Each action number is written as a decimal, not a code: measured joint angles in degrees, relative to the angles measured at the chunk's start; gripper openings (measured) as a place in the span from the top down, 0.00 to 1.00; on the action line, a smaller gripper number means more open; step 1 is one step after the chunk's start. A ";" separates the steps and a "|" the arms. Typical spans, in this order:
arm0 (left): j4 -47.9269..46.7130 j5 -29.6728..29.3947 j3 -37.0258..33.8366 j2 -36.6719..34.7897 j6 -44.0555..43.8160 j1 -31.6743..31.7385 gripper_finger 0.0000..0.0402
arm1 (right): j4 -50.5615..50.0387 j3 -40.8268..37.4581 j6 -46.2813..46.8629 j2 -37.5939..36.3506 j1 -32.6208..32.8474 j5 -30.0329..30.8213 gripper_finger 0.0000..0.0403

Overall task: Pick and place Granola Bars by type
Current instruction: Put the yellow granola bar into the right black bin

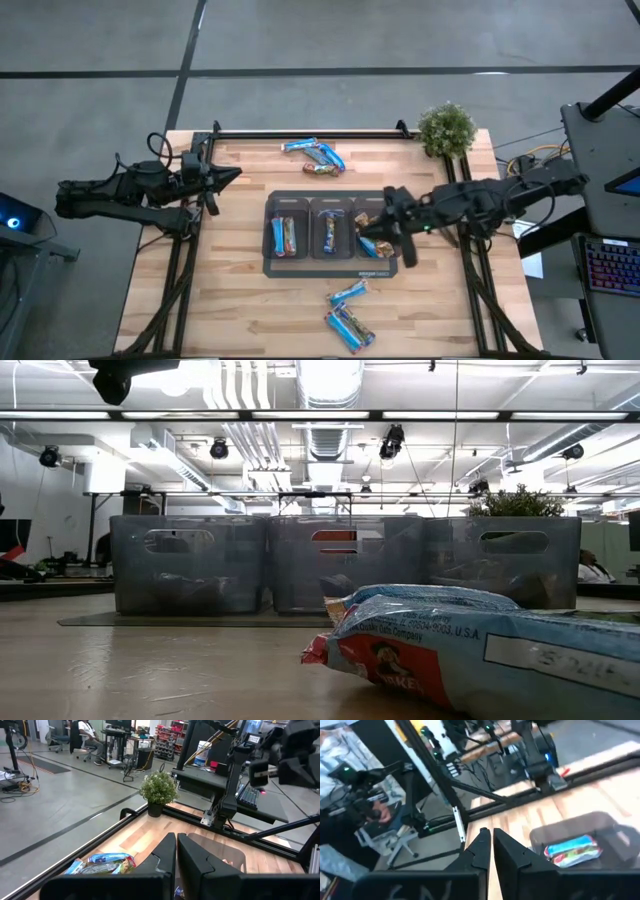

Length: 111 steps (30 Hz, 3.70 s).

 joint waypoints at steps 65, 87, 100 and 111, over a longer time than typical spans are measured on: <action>-3.26 0.85 0.00 0.09 2.67 0.02 1.00 | -36.89 18.85 -22.69 41.24 7.50 -9.75 0.44; -3.21 0.87 0.00 0.09 2.91 0.00 1.00 | -36.87 18.87 -20.82 47.96 7.37 -6.37 0.44; -3.19 0.87 0.00 0.09 2.86 0.01 1.00 | -33.90 18.37 -20.81 47.97 7.32 -6.24 0.44; -3.19 0.87 0.00 0.09 2.80 0.02 1.00 | -30.78 18.26 -20.76 47.97 6.34 -5.72 0.44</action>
